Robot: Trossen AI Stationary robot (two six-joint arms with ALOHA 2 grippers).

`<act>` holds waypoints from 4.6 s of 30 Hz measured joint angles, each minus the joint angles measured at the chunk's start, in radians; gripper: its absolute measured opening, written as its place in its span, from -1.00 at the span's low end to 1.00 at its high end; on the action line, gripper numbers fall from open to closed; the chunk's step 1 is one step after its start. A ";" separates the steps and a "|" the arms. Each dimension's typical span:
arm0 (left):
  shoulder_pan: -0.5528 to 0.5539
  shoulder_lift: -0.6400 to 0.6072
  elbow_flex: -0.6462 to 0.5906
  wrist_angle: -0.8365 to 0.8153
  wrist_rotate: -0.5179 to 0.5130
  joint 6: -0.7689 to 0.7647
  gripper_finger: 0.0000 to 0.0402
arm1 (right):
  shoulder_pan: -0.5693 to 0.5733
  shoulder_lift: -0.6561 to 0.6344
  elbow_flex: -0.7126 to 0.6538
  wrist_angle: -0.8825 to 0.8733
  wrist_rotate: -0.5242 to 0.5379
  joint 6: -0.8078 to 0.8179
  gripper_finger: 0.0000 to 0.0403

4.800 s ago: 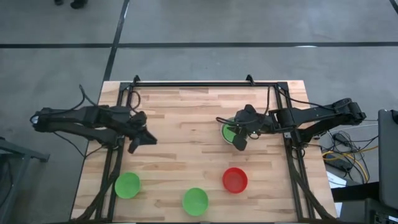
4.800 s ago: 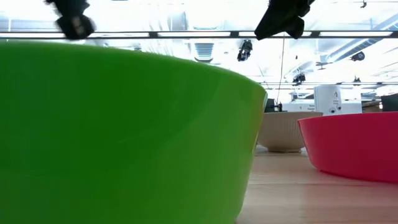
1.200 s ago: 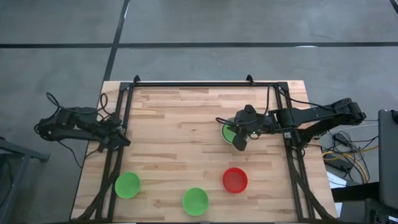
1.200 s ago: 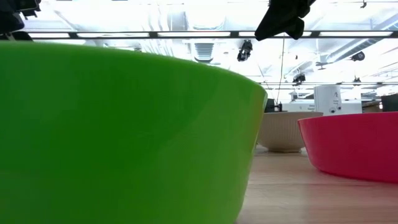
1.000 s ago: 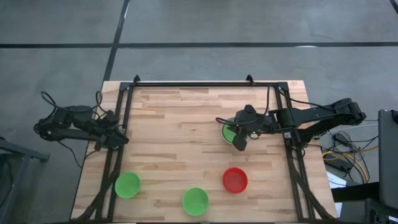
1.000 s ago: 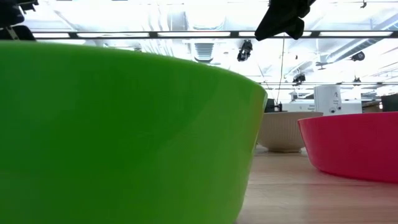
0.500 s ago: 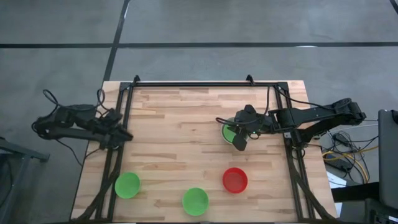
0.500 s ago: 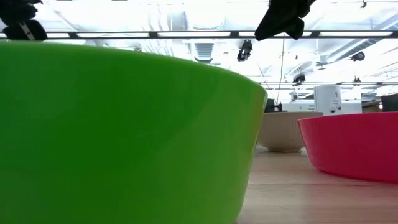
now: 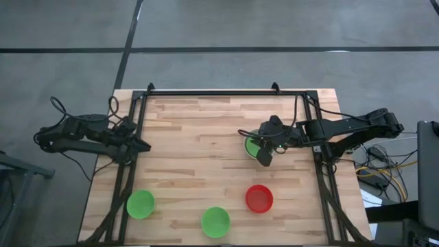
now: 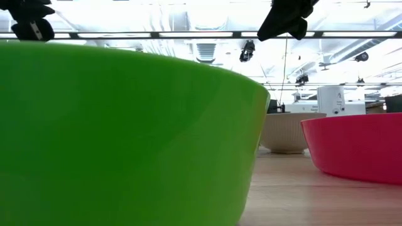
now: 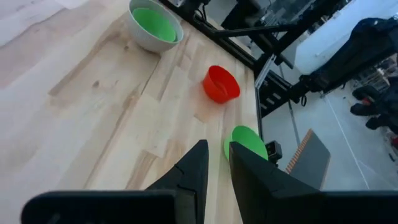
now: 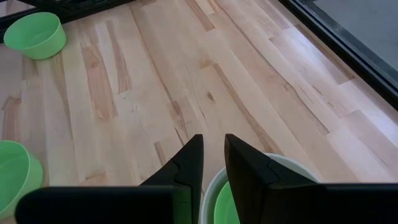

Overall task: Nest bowls inside each other
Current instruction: Stack the left green bowl on the green bowl

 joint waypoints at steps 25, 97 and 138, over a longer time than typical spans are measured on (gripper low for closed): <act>-0.233 0.066 -0.013 0.131 0.033 0.182 -0.66 | 0.000 0.000 0.000 0.000 0.000 0.000 -0.69; -0.445 0.075 -0.415 0.107 0.376 0.004 -0.66 | 0.000 0.000 0.000 0.000 0.000 0.000 -0.69; -0.452 0.432 0.491 -0.192 -0.004 0.606 -0.66 | 0.000 0.000 0.000 0.000 0.000 0.000 -0.69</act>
